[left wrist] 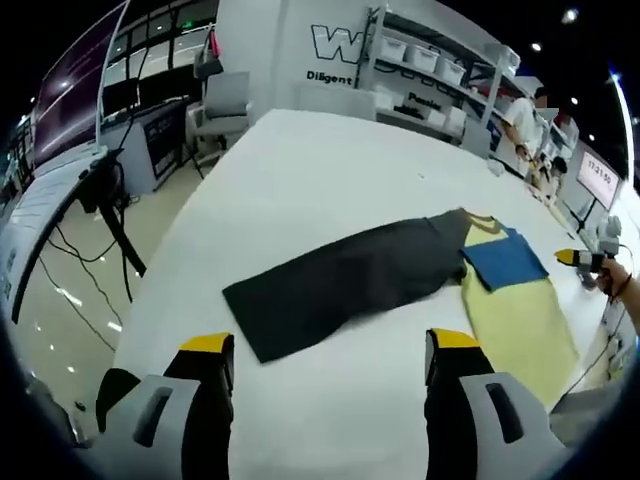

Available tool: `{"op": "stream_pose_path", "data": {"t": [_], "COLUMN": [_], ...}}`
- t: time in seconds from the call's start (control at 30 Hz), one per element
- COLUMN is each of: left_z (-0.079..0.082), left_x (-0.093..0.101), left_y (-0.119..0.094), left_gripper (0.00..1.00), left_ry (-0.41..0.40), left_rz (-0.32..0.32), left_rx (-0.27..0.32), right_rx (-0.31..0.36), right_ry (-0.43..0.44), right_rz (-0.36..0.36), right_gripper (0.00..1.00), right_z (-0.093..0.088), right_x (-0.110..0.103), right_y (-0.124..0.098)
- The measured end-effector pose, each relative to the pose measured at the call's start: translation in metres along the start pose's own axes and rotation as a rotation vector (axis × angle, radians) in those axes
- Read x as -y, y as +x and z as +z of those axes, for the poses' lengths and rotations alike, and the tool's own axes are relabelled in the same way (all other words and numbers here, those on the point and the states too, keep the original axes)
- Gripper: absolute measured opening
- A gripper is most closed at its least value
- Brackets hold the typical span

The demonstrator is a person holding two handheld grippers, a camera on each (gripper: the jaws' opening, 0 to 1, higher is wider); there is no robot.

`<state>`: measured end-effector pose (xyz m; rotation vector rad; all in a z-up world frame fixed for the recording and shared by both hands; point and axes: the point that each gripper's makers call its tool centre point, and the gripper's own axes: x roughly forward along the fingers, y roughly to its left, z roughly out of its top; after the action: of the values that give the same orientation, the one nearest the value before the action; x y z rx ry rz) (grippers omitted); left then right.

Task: Fold the garment on the visible template until the final outline fits inside the template.

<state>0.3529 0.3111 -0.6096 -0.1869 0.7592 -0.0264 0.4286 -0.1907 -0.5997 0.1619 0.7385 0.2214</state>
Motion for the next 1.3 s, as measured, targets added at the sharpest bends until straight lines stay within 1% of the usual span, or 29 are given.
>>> {"op": "stream_pose_path", "data": {"t": [0.13,0.2,0.27,0.33,0.4,0.43,0.5,0.57,0.63,0.73,0.83,0.97,1.03,1.13,1.17,1.2,1.23,1.3], "left_z": [-0.008,-0.010,-0.014,-0.015,-0.017,-0.016,-0.021,-0.025,-0.029,-0.032,-0.030,-0.029,-0.030,-0.030,-0.029,-0.030,-0.032,-0.032], "left_x": [-0.009,-0.011,-0.013,-0.014,-0.015,-0.017,-0.019,-0.022,-0.024,-0.026,-0.024,-0.028,-0.030,-0.030,-0.031,-0.034,-0.035,-0.037], "left_y": [0.008,0.011,0.014,0.016,0.021,0.025,0.027,0.029,0.030,0.030,0.032,0.034,0.035,0.037,0.037,0.038,0.039,0.038], "left_gripper": [0.74,0.71,0.68,0.64,0.59,0.57,0.56,0.56,0.52,0.47,0.47,0.42,0.38,0.29,0.27,0.24,0.19,0.12], "left_ry": [-0.048,-0.058,-0.104,-0.104,-0.149,-0.178,-0.174,-0.186,-0.221,-0.245,-0.258,-0.292,-0.299,-0.305,-0.305,-0.297,-0.282,-0.290], "left_rz": [0.026,0.027,0.035,0.032,0.037,0.047,0.058,0.073,0.081,0.087,0.069,0.077,0.092,0.098,0.106,0.135,0.142,0.157], "left_rx": [-0.026,-0.025,-0.043,-0.042,-0.039,-0.009,-0.027,-0.032,-0.038,-0.038,-0.018,-0.014,-0.016,-0.009,-0.003,0.006,-0.008,-0.003], "right_rx": [0.000,0.005,0.008,0.013,0.018,0.011,0.010,0.013,0.019,0.024,0.037,0.030,0.023,0.035,0.039,0.040,0.041,0.042], "right_ry": [-0.009,-0.012,-0.019,-0.023,-0.031,-0.034,-0.041,-0.045,-0.051,-0.057,-0.058,-0.064,-0.067,-0.062,-0.059,-0.055,-0.055,-0.055], "right_rz": [0.027,0.035,0.040,0.040,0.033,0.030,0.032,0.035,0.039,0.039,0.050,0.047,0.040,0.034,0.033,0.030,0.027,0.025], "right_gripper": [0.53,0.53,0.52,0.50,0.49,0.49,0.49,0.49,0.49,0.48,0.46,0.45,0.44,0.44,0.43,0.43,0.42,0.41], "right_z": [-0.004,-0.004,-0.003,-0.003,-0.004,-0.007,-0.009,-0.010,-0.010,-0.012,-0.013,-0.020,-0.024,-0.023,-0.022,-0.022,-0.022,-0.022], "right_x": [-0.013,-0.017,-0.021,-0.021,-0.019,-0.020,-0.023,-0.025,-0.027,-0.029,-0.032,-0.032,-0.031,-0.030,-0.029,-0.029,-0.028,-0.028], "right_y": [-0.010,-0.013,-0.016,-0.016,-0.017,-0.019,-0.021,-0.025,-0.028,-0.032,-0.036,-0.038,-0.040,-0.043,-0.043,-0.044,-0.044,-0.044]}}
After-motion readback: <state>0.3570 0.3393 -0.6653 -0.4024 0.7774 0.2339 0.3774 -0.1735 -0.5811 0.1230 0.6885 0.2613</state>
